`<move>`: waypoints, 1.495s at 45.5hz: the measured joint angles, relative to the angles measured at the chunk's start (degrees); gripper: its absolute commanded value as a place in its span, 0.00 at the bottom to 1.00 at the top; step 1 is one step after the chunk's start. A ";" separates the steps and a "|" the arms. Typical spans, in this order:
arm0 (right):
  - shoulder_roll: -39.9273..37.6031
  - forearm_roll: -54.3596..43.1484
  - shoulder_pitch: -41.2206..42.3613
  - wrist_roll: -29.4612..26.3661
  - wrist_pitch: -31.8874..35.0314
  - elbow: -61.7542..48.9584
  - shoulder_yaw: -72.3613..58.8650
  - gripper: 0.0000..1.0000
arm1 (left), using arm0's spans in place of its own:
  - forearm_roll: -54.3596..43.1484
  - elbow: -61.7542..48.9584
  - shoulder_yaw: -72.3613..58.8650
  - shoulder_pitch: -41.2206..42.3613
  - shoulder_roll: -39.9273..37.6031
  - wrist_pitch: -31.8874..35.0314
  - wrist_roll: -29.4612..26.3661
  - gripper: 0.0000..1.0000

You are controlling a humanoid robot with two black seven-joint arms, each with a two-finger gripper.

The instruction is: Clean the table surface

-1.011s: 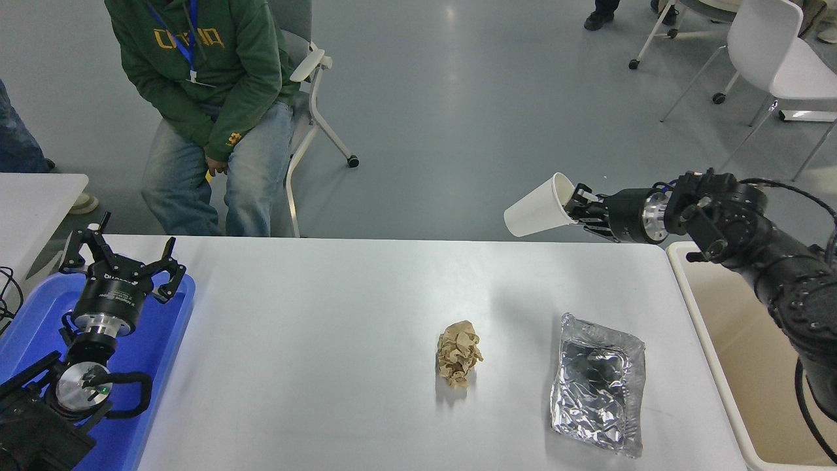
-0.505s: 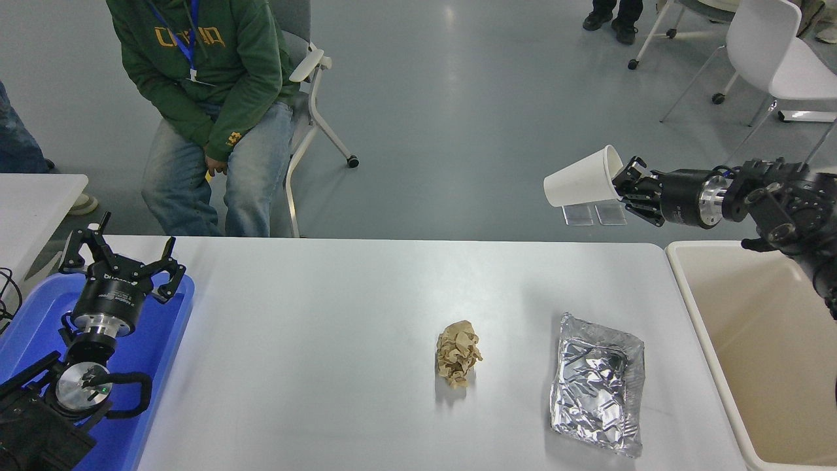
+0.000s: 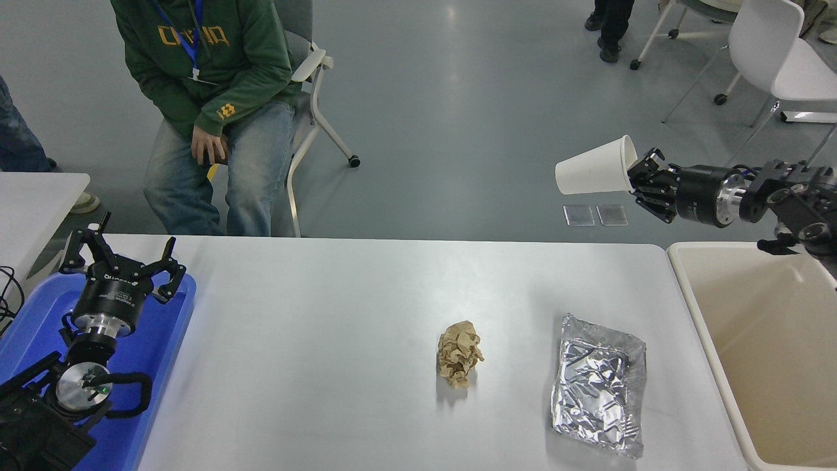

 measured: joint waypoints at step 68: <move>-19.69 -4.78 1.17 -0.85 -7.58 25.82 4.09 0.00 | 0.00 0.00 0.00 0.00 0.00 0.01 0.00 1.00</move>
